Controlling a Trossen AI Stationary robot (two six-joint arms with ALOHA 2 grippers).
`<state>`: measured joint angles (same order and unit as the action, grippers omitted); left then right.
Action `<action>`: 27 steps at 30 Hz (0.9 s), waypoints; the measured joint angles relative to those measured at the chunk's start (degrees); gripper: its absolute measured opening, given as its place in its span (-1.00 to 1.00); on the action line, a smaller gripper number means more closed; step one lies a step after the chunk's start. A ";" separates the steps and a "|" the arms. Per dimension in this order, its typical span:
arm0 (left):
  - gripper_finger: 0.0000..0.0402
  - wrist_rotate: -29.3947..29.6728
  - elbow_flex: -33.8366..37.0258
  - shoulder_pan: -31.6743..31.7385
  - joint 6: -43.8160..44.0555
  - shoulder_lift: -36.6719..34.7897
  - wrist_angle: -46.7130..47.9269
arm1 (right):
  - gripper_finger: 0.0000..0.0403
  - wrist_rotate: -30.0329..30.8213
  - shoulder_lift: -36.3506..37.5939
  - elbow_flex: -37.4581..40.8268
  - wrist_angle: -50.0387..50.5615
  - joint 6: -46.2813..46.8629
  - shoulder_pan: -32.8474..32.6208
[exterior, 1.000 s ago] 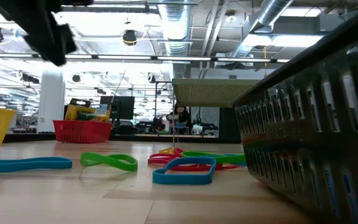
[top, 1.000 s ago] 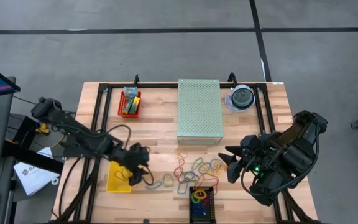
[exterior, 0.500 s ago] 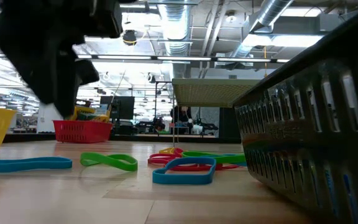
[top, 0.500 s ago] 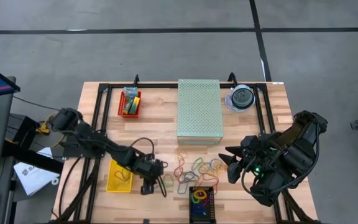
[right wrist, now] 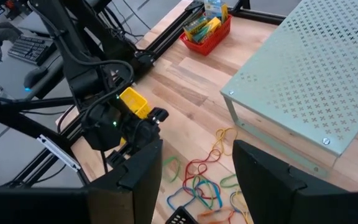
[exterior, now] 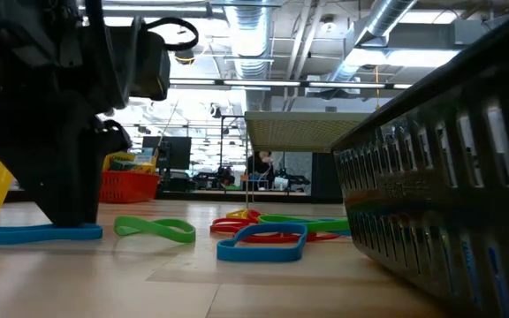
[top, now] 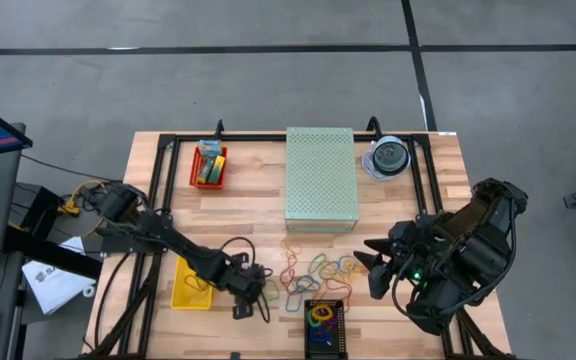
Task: Pick & Place Office Desk Supplies
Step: Put the blue rubber band into the yellow bin
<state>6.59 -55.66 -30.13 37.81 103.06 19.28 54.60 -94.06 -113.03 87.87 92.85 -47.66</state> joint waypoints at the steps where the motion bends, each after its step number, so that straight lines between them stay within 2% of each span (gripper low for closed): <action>1: -0.47 0.08 -0.02 0.00 0.12 0.21 -0.08 | -0.05 -0.28 0.00 0.00 -0.01 0.03 -0.02; 10: -0.53 2.97 -0.04 -0.45 2.42 0.78 -0.10 | -0.05 -0.60 0.00 0.00 -0.04 0.14 -0.45; 17: -0.96 3.53 0.09 -0.68 3.66 0.64 0.39 | -0.05 -0.60 0.00 0.00 -0.03 0.14 -0.77; 22: -0.99 3.28 0.24 -0.61 3.66 0.01 0.12 | -0.05 -0.58 0.00 0.00 -0.03 0.14 -0.75; 27: -0.99 4.30 0.27 0.47 3.61 -5.20 -2.54 | -0.05 -0.46 0.00 0.00 0.27 -0.05 -0.75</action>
<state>10.89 -55.40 -29.66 41.42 97.86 16.74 54.14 -94.06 -113.03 88.14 92.80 -48.40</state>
